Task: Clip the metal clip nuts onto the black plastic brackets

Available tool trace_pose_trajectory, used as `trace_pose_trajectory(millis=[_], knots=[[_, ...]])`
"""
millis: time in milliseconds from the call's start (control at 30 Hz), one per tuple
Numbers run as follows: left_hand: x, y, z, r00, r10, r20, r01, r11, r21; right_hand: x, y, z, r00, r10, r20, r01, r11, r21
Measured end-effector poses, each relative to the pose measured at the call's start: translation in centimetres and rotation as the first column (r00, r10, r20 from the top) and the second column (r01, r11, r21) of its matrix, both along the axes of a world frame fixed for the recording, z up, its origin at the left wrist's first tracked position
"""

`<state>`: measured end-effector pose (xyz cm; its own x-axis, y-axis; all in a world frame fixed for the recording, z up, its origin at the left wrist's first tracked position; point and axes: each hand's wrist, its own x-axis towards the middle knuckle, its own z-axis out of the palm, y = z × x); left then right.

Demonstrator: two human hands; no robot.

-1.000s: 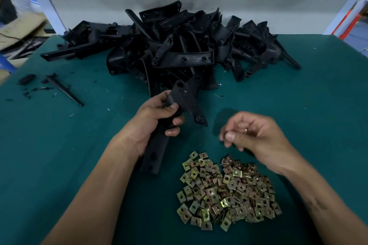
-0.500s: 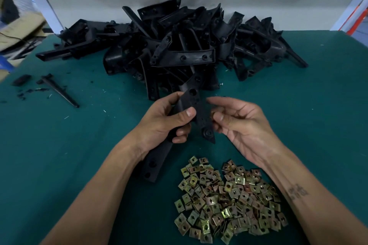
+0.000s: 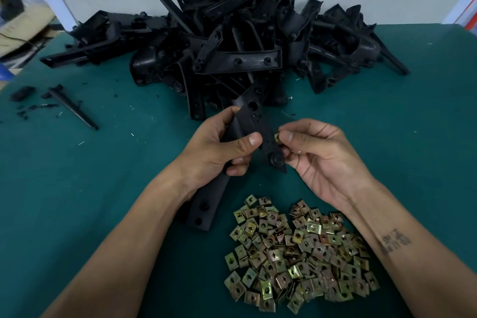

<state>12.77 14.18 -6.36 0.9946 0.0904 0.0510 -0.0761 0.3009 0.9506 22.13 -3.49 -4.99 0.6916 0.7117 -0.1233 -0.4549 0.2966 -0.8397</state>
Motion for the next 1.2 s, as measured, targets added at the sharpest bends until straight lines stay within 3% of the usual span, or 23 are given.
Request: trace_pose_trajectory(millis=[1200], knots=[[-0.12, -0.19, 0.21, 1.0, 0.024, -0.015, -0.024, 0.999, 0.026, -0.59, 0.02, 0.22, 0.996, -0.076, 0.037, 0.077, 0.997, -0.023]])
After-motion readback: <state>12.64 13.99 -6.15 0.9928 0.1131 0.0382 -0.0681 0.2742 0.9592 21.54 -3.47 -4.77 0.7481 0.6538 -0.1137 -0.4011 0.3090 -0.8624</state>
